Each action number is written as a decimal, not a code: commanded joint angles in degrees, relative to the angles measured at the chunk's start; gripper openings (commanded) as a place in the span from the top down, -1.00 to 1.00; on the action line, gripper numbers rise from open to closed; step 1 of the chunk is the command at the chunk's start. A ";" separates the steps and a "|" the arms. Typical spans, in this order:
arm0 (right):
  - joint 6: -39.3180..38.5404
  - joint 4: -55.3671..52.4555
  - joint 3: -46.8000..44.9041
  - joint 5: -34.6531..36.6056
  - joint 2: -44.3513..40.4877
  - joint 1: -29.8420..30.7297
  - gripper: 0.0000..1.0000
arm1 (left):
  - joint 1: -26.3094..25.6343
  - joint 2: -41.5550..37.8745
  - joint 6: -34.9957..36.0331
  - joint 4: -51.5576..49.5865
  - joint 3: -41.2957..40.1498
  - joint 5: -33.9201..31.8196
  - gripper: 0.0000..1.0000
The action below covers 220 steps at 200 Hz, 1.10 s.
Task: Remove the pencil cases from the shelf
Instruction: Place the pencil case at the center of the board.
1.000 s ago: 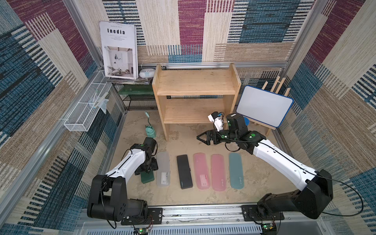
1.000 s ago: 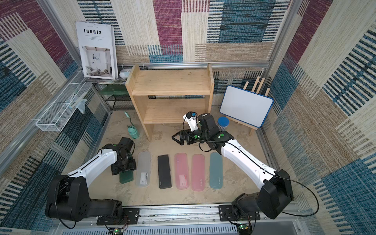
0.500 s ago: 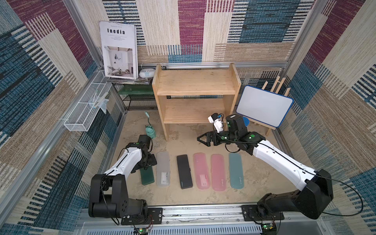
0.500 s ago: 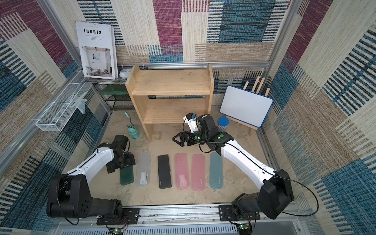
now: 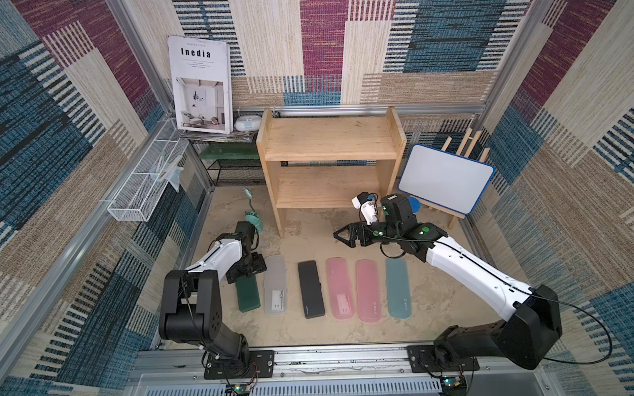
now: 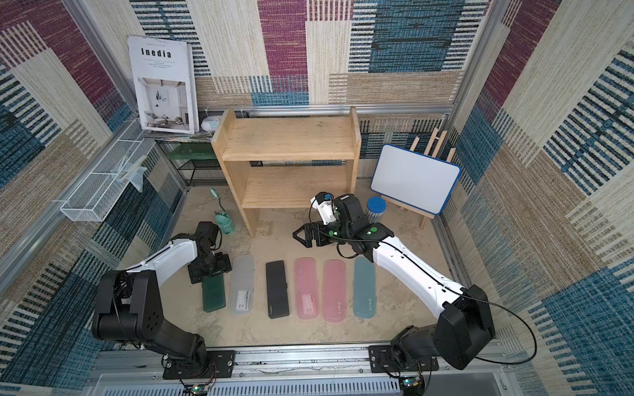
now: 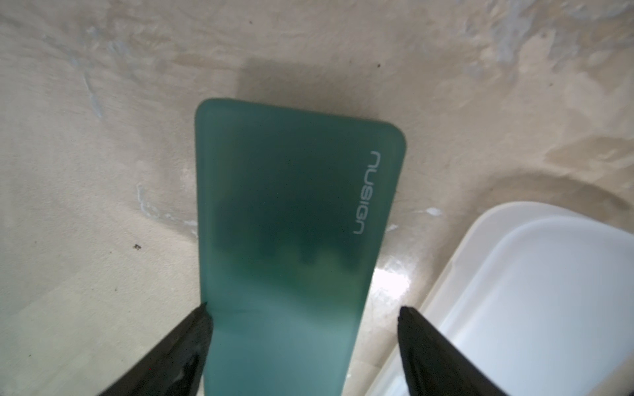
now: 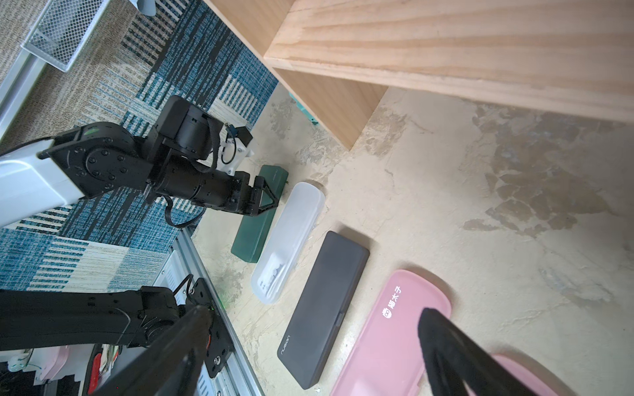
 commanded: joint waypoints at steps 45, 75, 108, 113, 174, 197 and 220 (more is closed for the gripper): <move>-0.74 0.01 -0.32 0.45 0.46 -0.17 -0.99 | 0.42 -0.81 2.20 -2.29 0.36 -3.58 -0.87; -0.56 0.06 -0.30 0.24 1.05 -0.18 -0.98 | 0.41 -0.01 2.80 -2.58 0.81 -4.75 -0.89; -0.80 -1.15 0.61 -0.30 1.85 -0.18 -0.98 | 0.43 2.01 2.67 -1.86 0.97 -4.53 -0.89; -0.86 -1.33 0.71 -0.32 2.01 -0.24 -0.98 | 0.43 2.14 2.69 -1.85 0.89 -4.78 -0.88; -1.00 -1.73 1.19 -0.79 2.62 -0.33 -0.99 | 0.43 2.41 2.66 -2.57 1.15 -6.17 -0.49; -1.18 -1.92 1.37 -0.84 2.59 -0.33 -0.98 | 0.26 2.45 3.31 -2.63 1.07 -6.10 -0.41; -1.35 -2.36 1.25 -0.65 2.38 -0.29 -0.98 | -0.67 2.55 4.55 -3.07 1.16 -6.75 -0.41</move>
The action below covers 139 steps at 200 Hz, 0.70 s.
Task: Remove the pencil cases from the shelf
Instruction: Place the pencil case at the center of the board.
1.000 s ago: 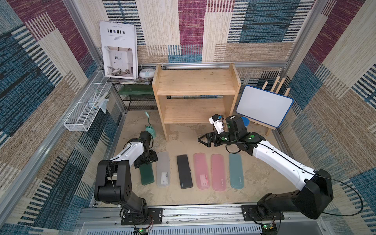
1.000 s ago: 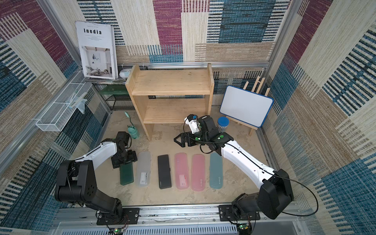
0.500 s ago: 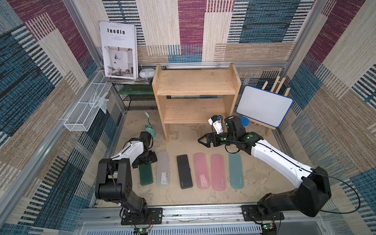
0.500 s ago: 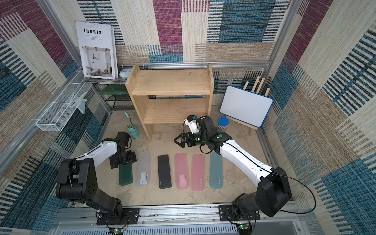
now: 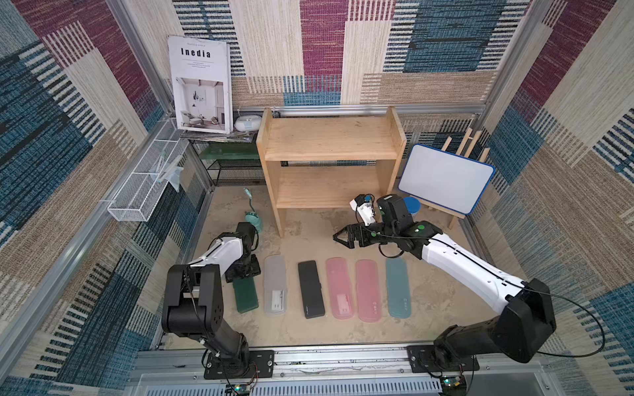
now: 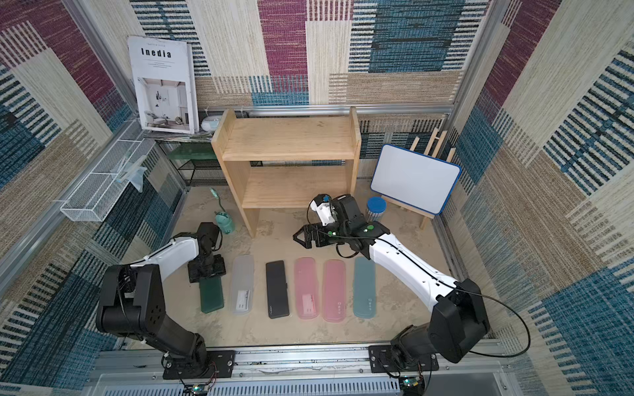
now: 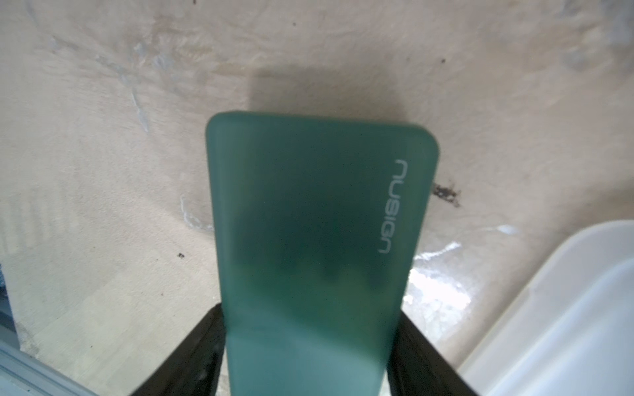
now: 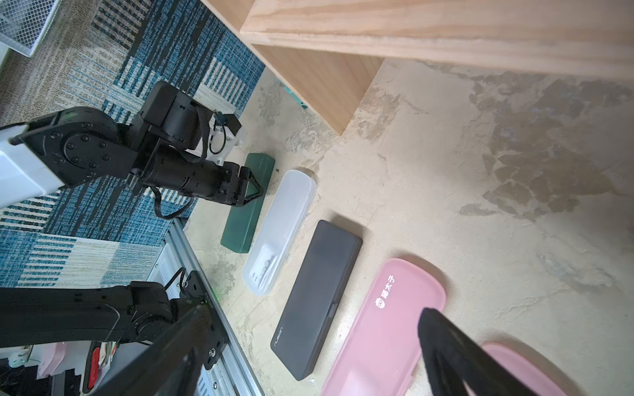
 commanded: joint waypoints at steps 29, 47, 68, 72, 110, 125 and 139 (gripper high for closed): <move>-0.36 -0.67 -0.50 -0.63 -0.98 0.00 -0.99 | -3.86 0.38 5.20 -1.27 0.84 -2.90 -0.44; -0.14 -0.49 -1.26 -0.48 -1.66 0.05 -0.98 | -4.69 1.14 6.48 -1.19 1.08 -3.55 -0.50; -0.08 -0.55 -1.98 -0.20 -2.59 -0.06 -0.99 | -5.00 1.22 7.55 -0.27 0.64 -2.62 -0.55; -0.08 -0.50 -2.09 -0.19 -2.68 -0.09 -0.99 | -5.08 1.11 7.74 0.03 0.52 -2.64 -0.56; -0.30 -0.54 -2.73 -0.36 -3.07 -0.20 -0.98 | -5.10 -2.25 5.55 0.76 -0.10 -3.59 -0.75; -0.26 -0.36 -2.81 -0.59 -2.79 -0.27 -0.98 | -5.01 -5.79 4.50 1.92 -1.06 -3.08 -0.85; -0.10 -0.05 -2.95 -0.76 -2.56 -0.21 -0.98 | -4.79 -8.99 3.75 2.68 -1.97 -4.15 -0.90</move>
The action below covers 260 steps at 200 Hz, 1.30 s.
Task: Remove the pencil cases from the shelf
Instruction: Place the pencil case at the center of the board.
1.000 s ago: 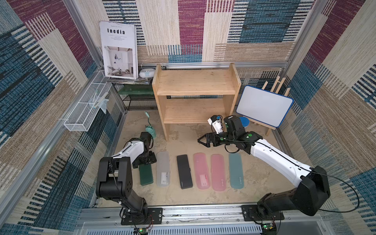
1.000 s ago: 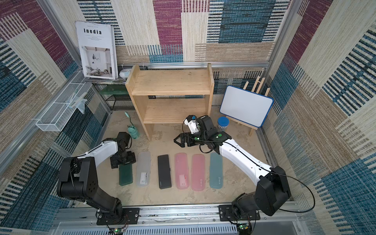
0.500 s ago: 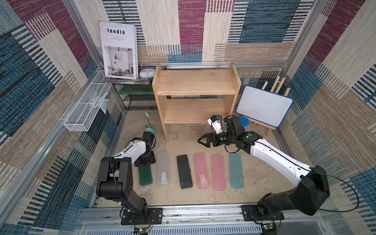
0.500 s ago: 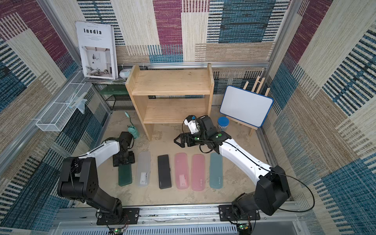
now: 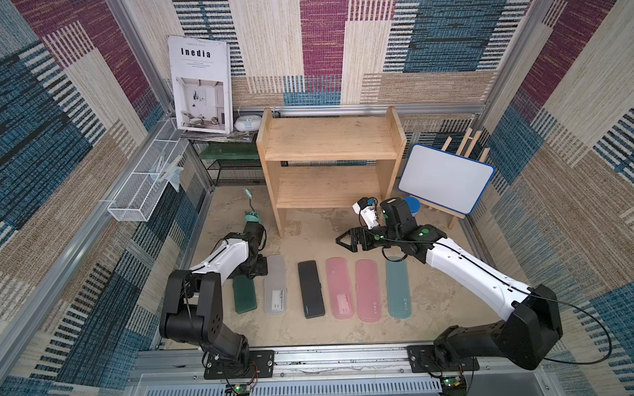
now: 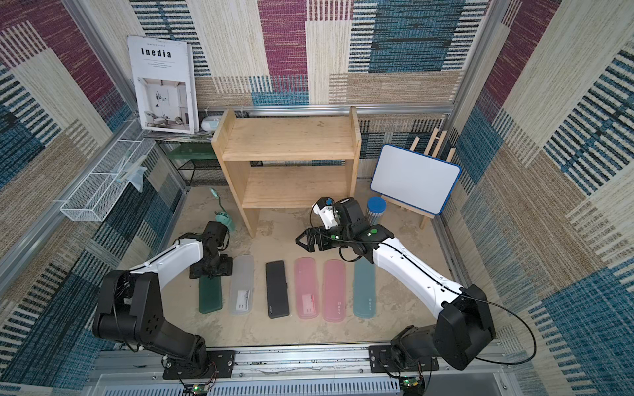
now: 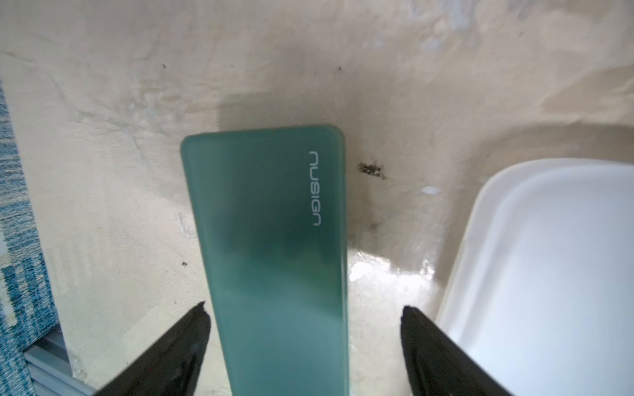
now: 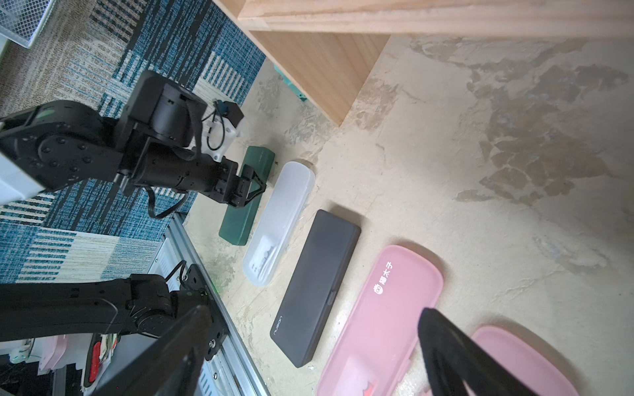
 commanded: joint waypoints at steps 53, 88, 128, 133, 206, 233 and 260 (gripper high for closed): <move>-0.37 0.72 -0.28 -0.96 0.95 0.09 -0.98 | 4.84 -1.41 -3.46 -1.60 0.52 -1.06 -0.99; -0.91 0.41 -0.11 -0.48 1.32 -0.07 -0.98 | 6.07 1.95 -3.10 -0.28 1.35 2.28 -0.99; -1.46 0.02 0.14 -0.69 2.43 -0.38 -0.98 | 6.07 4.29 -3.08 1.21 1.15 3.87 -0.99; -1.54 -0.05 0.15 -0.77 2.52 -0.41 -0.99 | 6.09 4.50 -3.02 1.45 1.15 4.06 -0.99; -2.44 -0.77 0.42 -1.57 3.55 -0.67 -0.99 | 6.07 5.64 -2.93 1.16 1.02 4.21 -0.75; -2.44 -1.08 0.51 -1.58 3.46 -0.81 -0.99 | 6.07 6.25 -3.02 1.17 0.97 4.31 -0.69; -2.44 -1.37 0.51 -1.32 3.20 -0.84 -0.98 | 6.07 6.78 -2.97 1.10 1.25 4.39 -0.59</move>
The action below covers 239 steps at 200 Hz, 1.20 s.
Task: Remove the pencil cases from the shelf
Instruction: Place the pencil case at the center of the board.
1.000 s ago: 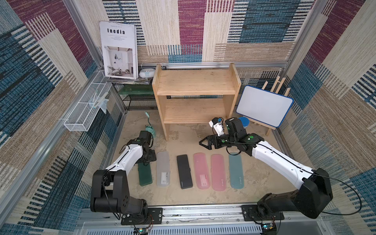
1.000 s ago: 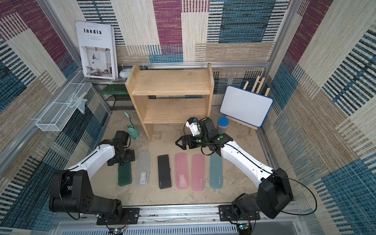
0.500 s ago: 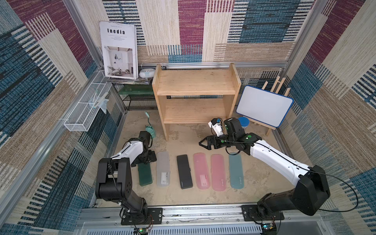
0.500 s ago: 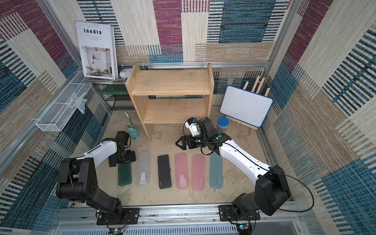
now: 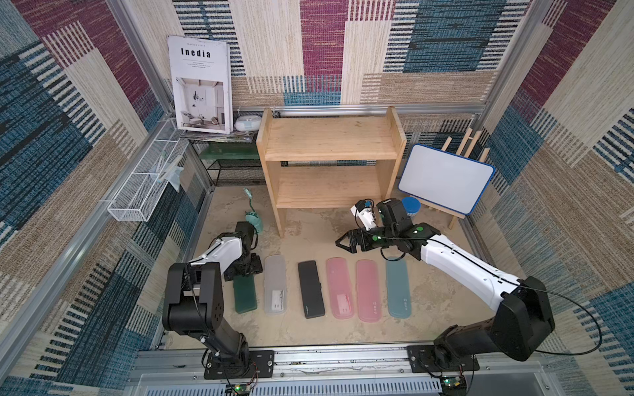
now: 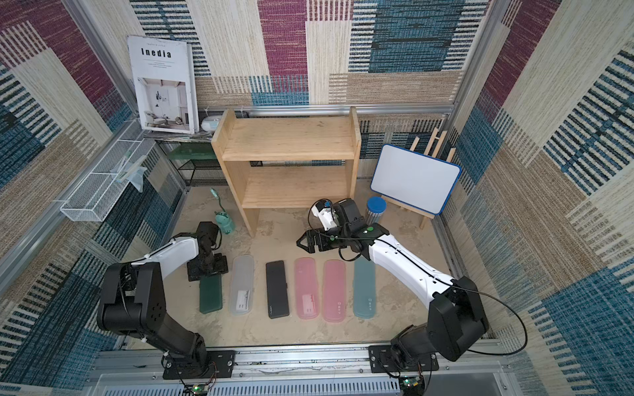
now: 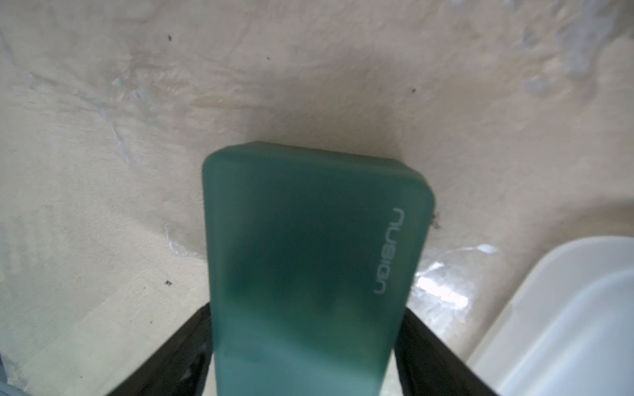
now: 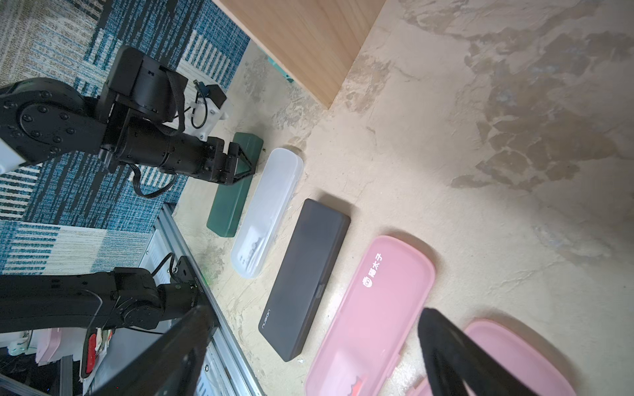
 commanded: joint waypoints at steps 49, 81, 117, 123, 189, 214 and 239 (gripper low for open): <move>-0.55 -0.32 0.46 -0.33 0.09 -0.05 -0.98 | -1.13 -0.70 2.61 0.65 0.60 1.06 -0.50; -0.65 -0.38 0.77 -0.97 0.59 -0.03 -0.99 | -2.64 0.26 6.62 0.30 2.97 0.45 -0.51; -0.75 -0.62 0.64 -1.03 0.42 -0.13 -0.99 | -3.55 1.73 9.05 -1.10 3.64 -0.67 -0.52; -0.65 -0.62 0.55 -1.05 0.40 -0.11 -0.98 | -3.72 1.96 9.23 -1.30 3.64 -0.86 -0.52; -0.73 -0.53 -0.03 -1.32 0.02 -0.13 -0.98 | -5.50 2.90 7.34 -2.16 3.11 -4.09 -0.82; -0.97 -0.72 0.09 -0.96 0.08 -0.32 -0.98 | -5.50 -0.10 6.68 -0.16 2.44 -3.92 -0.99; -1.57 -1.09 0.70 0.53 -0.49 -0.43 -0.98 | -5.51 -3.79 6.76 0.61 3.95 -3.09 -0.99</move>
